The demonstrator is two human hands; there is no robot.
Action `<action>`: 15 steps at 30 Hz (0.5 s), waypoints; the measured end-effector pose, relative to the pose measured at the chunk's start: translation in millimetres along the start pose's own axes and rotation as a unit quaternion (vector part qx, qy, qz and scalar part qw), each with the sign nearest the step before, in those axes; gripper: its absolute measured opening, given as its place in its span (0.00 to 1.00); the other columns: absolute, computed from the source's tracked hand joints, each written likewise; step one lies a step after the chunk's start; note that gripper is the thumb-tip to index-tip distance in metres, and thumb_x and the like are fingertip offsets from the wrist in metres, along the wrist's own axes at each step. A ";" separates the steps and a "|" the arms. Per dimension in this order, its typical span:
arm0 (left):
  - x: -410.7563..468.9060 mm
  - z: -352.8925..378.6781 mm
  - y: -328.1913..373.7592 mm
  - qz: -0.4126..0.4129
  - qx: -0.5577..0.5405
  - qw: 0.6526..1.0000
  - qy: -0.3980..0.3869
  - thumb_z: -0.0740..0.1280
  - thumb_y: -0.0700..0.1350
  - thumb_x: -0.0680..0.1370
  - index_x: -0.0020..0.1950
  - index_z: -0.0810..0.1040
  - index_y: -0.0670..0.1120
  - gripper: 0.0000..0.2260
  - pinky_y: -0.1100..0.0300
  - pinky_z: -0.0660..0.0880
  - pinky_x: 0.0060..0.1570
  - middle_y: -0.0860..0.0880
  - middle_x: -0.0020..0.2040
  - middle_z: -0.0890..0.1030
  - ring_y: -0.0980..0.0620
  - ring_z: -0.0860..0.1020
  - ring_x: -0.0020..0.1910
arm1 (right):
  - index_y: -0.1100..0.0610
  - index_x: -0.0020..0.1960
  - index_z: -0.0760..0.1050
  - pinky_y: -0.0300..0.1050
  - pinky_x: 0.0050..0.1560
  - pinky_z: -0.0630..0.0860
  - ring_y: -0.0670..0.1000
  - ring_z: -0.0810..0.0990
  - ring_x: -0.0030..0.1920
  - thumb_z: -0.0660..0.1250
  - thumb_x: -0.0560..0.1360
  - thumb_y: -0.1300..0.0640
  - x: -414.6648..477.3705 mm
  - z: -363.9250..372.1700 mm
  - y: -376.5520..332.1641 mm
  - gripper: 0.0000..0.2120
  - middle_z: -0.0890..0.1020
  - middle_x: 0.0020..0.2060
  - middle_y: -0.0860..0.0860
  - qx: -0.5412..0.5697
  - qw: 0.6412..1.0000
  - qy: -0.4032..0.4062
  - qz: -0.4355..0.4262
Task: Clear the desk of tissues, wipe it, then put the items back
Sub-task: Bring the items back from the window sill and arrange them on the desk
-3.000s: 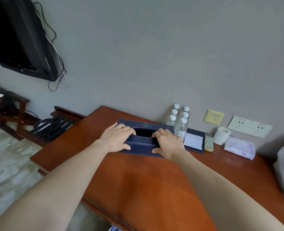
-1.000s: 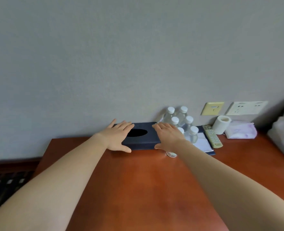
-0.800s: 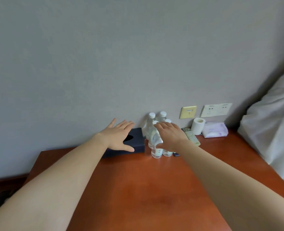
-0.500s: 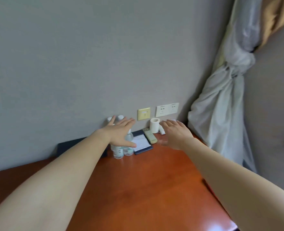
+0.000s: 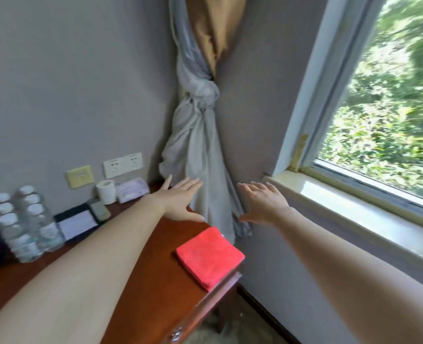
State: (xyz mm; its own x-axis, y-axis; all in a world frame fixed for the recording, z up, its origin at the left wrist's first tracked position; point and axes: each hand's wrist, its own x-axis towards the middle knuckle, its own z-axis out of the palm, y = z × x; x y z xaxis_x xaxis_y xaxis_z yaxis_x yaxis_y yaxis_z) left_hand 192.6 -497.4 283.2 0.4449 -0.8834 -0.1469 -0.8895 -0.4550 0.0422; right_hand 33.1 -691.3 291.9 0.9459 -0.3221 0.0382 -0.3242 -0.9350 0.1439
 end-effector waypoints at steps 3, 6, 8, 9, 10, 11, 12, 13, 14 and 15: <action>42.0 -9.0 60.6 0.060 0.020 0.998 0.000 0.61 0.70 0.75 0.81 0.39 0.49 0.47 0.40 0.34 0.75 0.53 0.81 0.39 0.54 0.38 0.79 | 0.52 0.79 0.51 0.51 0.76 0.52 0.50 0.57 0.77 0.70 0.70 0.36 -42.5 1.0 64.5 0.47 0.63 0.76 0.47 -0.005 0.997 0.001 0.076; 74.5 -18.7 120.3 0.128 0.034 0.991 0.003 0.60 0.70 0.75 0.81 0.38 0.49 0.47 0.42 0.33 0.74 0.53 0.81 0.39 0.54 0.38 0.79 | 0.52 0.79 0.51 0.52 0.76 0.51 0.50 0.56 0.77 0.70 0.70 0.36 -88.1 3.9 115.6 0.47 0.63 0.76 0.48 -0.004 0.988 -0.016 0.151; 93.4 -22.6 157.4 0.170 0.038 0.985 0.005 0.60 0.70 0.75 0.81 0.38 0.48 0.47 0.42 0.32 0.74 0.53 0.81 0.39 0.54 0.38 0.79 | 0.52 0.78 0.52 0.52 0.75 0.53 0.50 0.56 0.77 0.70 0.70 0.36 -118.1 5.9 142.5 0.47 0.64 0.75 0.48 -0.008 0.980 -0.014 0.198; 102.0 -24.4 174.7 0.189 0.042 0.981 0.006 0.60 0.70 0.75 0.81 0.38 0.48 0.47 0.42 0.32 0.74 0.53 0.81 0.39 0.54 0.38 0.79 | 0.53 0.78 0.53 0.52 0.75 0.53 0.50 0.56 0.77 0.71 0.70 0.37 -132.1 6.1 153.6 0.46 0.64 0.75 0.49 -0.012 0.976 -0.011 0.219; 109.9 -26.0 191.4 0.208 0.047 0.977 0.005 0.60 0.71 0.75 0.81 0.38 0.48 0.47 0.42 0.32 0.74 0.53 0.81 0.39 0.54 0.38 0.79 | 0.53 0.78 0.53 0.52 0.75 0.53 0.50 0.57 0.77 0.71 0.70 0.37 -145.9 6.2 163.3 0.46 0.64 0.75 0.49 -0.015 0.971 -0.010 0.239; 116.4 -27.4 208.0 0.227 0.050 0.973 0.002 0.59 0.71 0.75 0.81 0.38 0.49 0.47 0.42 0.32 0.74 0.54 0.81 0.39 0.55 0.38 0.79 | 0.53 0.78 0.52 0.53 0.75 0.53 0.50 0.57 0.77 0.70 0.71 0.37 -159.5 6.1 171.7 0.45 0.64 0.75 0.49 -0.016 0.966 -0.014 0.258; 122.0 -28.5 224.3 0.245 0.050 0.968 -0.002 0.59 0.71 0.75 0.81 0.38 0.49 0.47 0.42 0.33 0.75 0.54 0.81 0.38 0.55 0.37 0.79 | 0.53 0.78 0.52 0.53 0.75 0.52 0.50 0.56 0.77 0.70 0.71 0.38 -173.0 5.9 179.2 0.45 0.63 0.76 0.49 -0.015 0.960 -0.022 0.278; 126.8 -29.7 240.3 0.265 0.050 0.963 -0.005 0.59 0.71 0.75 0.81 0.38 0.50 0.47 0.42 0.33 0.75 0.55 0.80 0.38 0.56 0.37 0.78 | 0.53 0.78 0.51 0.53 0.76 0.51 0.50 0.55 0.77 0.69 0.72 0.38 -185.8 5.2 186.5 0.44 0.63 0.76 0.48 -0.013 0.954 -0.031 0.297; 130.9 -30.9 256.1 0.285 0.050 0.957 -0.007 0.60 0.71 0.75 0.81 0.38 0.50 0.46 0.42 0.33 0.75 0.56 0.80 0.38 0.56 0.36 0.78 | 0.53 0.79 0.50 0.53 0.76 0.50 0.50 0.55 0.78 0.68 0.73 0.38 -198.5 3.9 193.7 0.44 0.62 0.76 0.48 -0.014 0.947 -0.041 0.318; 135.1 -32.8 272.3 0.306 0.051 0.951 -0.005 0.60 0.71 0.75 0.81 0.38 0.51 0.46 0.43 0.33 0.75 0.56 0.80 0.38 0.57 0.36 0.78 | 0.53 0.79 0.50 0.53 0.77 0.50 0.50 0.54 0.78 0.68 0.73 0.38 -211.5 1.8 201.3 0.44 0.62 0.76 0.48 -0.018 0.940 -0.047 0.337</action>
State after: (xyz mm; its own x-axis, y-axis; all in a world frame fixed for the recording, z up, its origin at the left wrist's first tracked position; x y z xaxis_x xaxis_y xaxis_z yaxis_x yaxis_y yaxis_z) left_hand 13.9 -744.4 307.2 -0.1588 -0.9779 -0.1359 -0.9873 0.1567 0.0259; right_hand -232.3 -811.7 311.0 0.5195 -0.8532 0.0465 -0.8478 -0.5079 0.1524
